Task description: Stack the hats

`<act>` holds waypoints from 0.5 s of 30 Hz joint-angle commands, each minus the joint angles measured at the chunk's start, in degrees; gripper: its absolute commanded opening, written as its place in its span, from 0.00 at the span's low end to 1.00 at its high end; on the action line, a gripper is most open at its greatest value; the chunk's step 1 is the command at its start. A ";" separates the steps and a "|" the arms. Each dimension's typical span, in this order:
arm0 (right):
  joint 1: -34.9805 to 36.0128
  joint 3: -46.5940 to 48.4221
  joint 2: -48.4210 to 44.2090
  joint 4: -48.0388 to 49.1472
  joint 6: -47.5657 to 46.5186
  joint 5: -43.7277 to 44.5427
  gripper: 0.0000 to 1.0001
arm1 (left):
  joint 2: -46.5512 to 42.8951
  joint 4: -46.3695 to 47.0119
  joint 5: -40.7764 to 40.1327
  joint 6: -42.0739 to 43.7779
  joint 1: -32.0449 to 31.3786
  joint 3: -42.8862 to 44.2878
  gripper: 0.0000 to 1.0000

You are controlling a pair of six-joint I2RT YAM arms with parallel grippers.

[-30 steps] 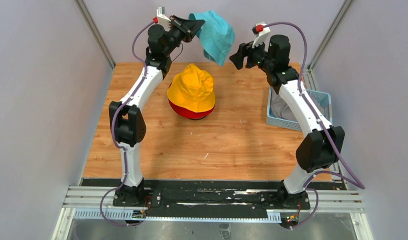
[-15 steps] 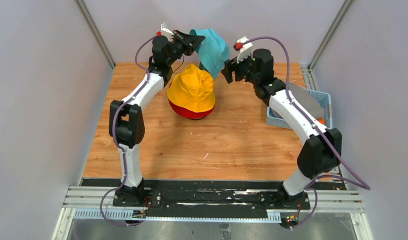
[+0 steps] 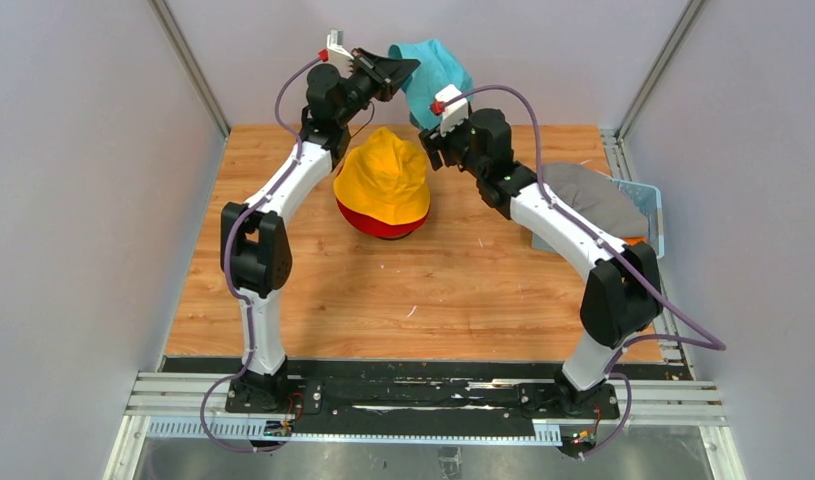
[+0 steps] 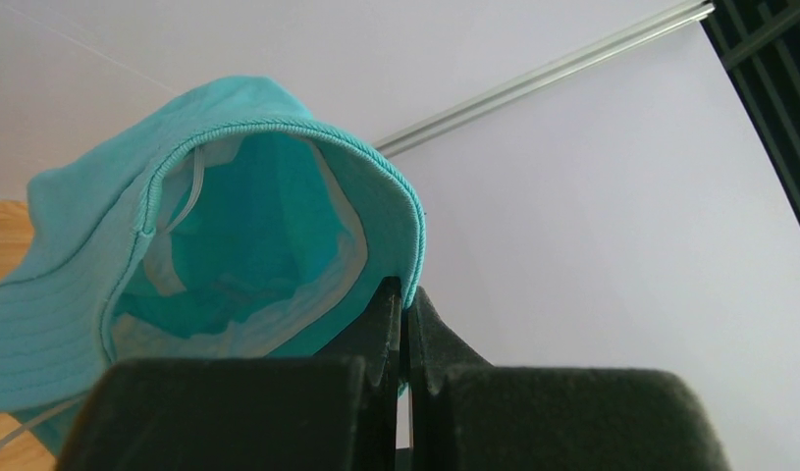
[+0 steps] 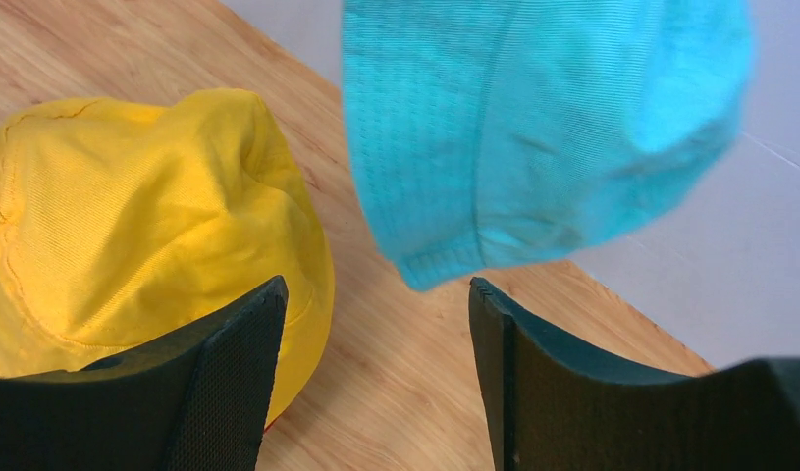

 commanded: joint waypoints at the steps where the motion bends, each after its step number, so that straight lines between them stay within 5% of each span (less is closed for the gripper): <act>1: 2.30 2.69 2.37 4.38 -3.96 4.05 0.67 | -2.05 2.66 0.72 -0.78 -0.72 3.13 0.00; 11: 5.02 4.38 7.73 12.82 -9.00 17.93 0.63 | -3.47 2.66 1.15 -0.40 -0.90 2.14 0.00; 15: 5.25 5.55 9.86 15.72 -11.52 24.48 0.50 | -3.89 2.66 1.29 -0.09 -0.83 1.55 0.00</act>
